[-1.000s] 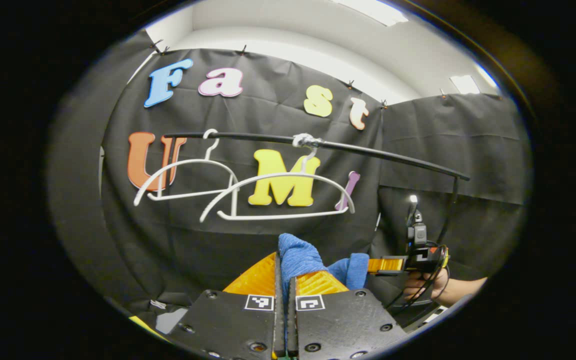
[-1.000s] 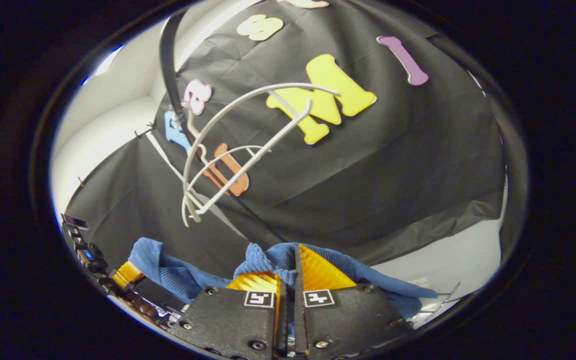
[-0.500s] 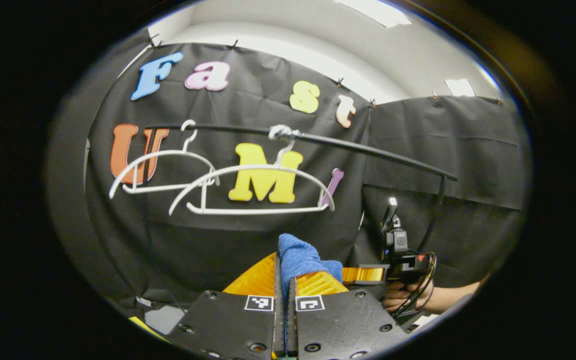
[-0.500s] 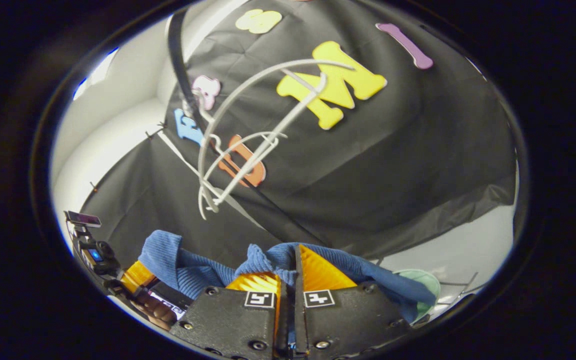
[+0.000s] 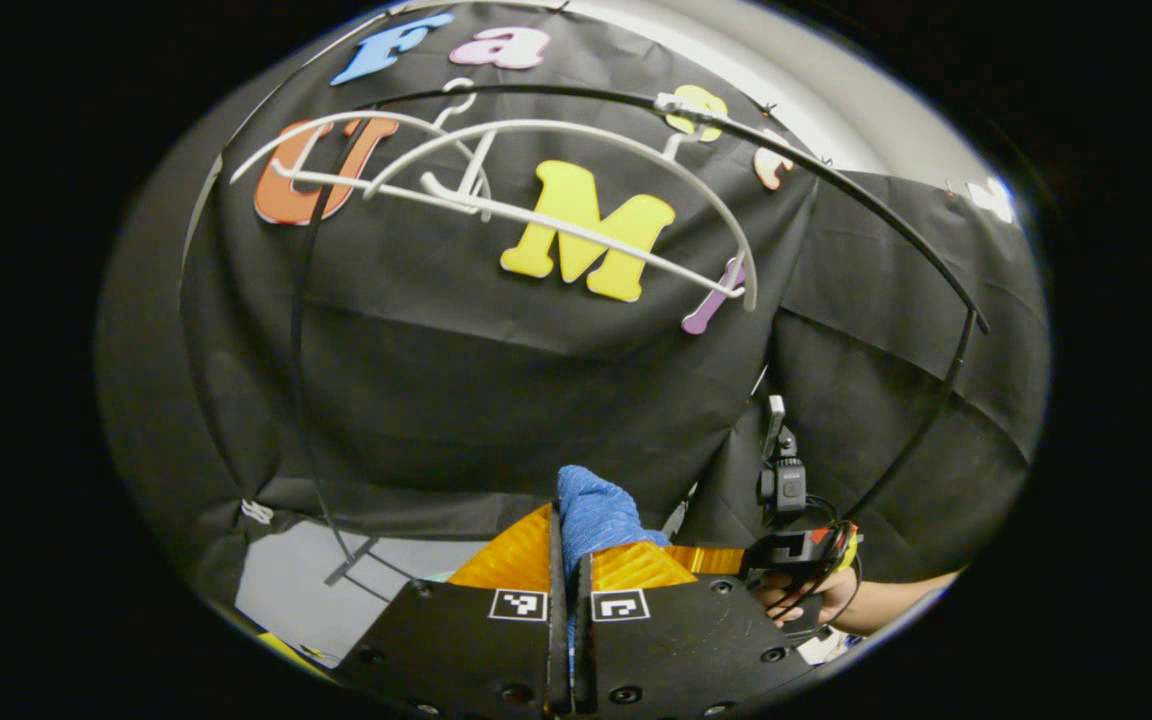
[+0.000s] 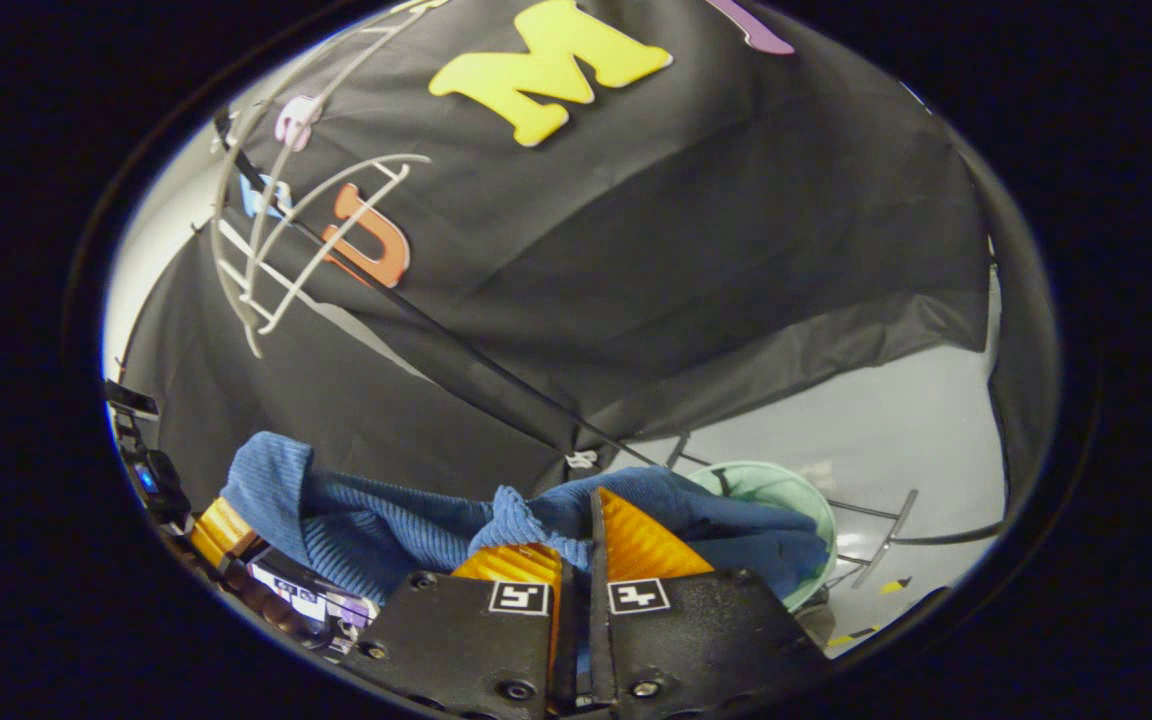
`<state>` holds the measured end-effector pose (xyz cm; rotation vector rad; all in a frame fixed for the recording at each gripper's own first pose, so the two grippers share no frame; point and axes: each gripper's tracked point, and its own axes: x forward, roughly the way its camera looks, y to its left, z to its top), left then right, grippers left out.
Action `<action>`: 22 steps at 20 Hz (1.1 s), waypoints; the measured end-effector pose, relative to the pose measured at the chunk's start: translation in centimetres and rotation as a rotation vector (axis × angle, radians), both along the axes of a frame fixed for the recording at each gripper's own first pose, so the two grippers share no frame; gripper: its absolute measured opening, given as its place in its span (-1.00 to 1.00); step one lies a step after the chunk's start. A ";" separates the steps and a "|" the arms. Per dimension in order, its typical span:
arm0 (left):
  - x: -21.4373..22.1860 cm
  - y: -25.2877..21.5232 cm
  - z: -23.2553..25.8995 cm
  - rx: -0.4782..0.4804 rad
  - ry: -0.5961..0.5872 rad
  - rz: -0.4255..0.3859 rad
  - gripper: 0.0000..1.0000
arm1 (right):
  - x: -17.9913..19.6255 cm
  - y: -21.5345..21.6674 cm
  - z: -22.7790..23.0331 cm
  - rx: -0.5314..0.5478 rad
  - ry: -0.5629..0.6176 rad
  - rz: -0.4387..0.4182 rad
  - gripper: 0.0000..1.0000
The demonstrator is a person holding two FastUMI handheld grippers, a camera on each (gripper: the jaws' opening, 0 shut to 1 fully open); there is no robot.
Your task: Grasp the clothes on the hanger with both hands and then place them into the laundry hamper below.
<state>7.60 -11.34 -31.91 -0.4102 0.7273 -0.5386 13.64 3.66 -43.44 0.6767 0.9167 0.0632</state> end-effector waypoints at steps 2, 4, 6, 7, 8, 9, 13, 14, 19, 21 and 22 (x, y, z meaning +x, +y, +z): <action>-0.3 0.4 -2.8 0.012 0.058 0.013 -0.96 | -0.2 -0.5 -2.7 -0.051 0.047 0.019 -0.83; -0.7 0.5 -5.5 0.048 0.107 0.021 -0.96 | -0.1 -0.7 -4.6 -0.073 0.086 0.026 -0.82; -0.7 0.2 -7.6 0.078 0.148 0.020 -0.96 | 0.1 -1.0 -6.3 -0.095 0.118 0.027 -0.82; -0.8 0.1 -8.0 0.090 0.164 0.020 -0.96 | 0.2 -1.3 -7.2 -0.115 0.136 0.028 -0.82; -1.1 -0.1 -8.9 0.102 0.187 0.014 -0.96 | 0.2 -1.5 -8.1 -0.133 0.155 0.034 -0.82; -1.4 -0.1 -10.2 0.124 0.206 0.012 -0.96 | 0.0 -1.6 -8.9 -0.159 0.180 0.040 -0.82; -2.7 -0.1 -14.7 0.205 0.300 -0.026 -0.95 | -1.3 -2.8 -12.1 -0.275 0.285 0.098 -0.80; -3.0 -0.2 -15.5 0.227 0.324 -0.036 -0.95 | -1.6 -2.8 -12.3 -0.297 0.307 0.113 -0.80; -4.7 -0.5 -18.8 0.316 0.466 -0.041 -0.84 | -2.9 -2.4 -12.3 -0.326 0.406 0.152 -0.72; -5.8 -0.1 -19.8 0.350 0.533 -0.048 -0.89 | -3.1 -2.5 -12.8 -0.309 0.397 0.143 -0.53; -6.5 0.2 -20.4 0.366 0.559 -0.052 -0.85 | -2.7 -2.9 -13.6 -0.307 0.387 0.135 -0.46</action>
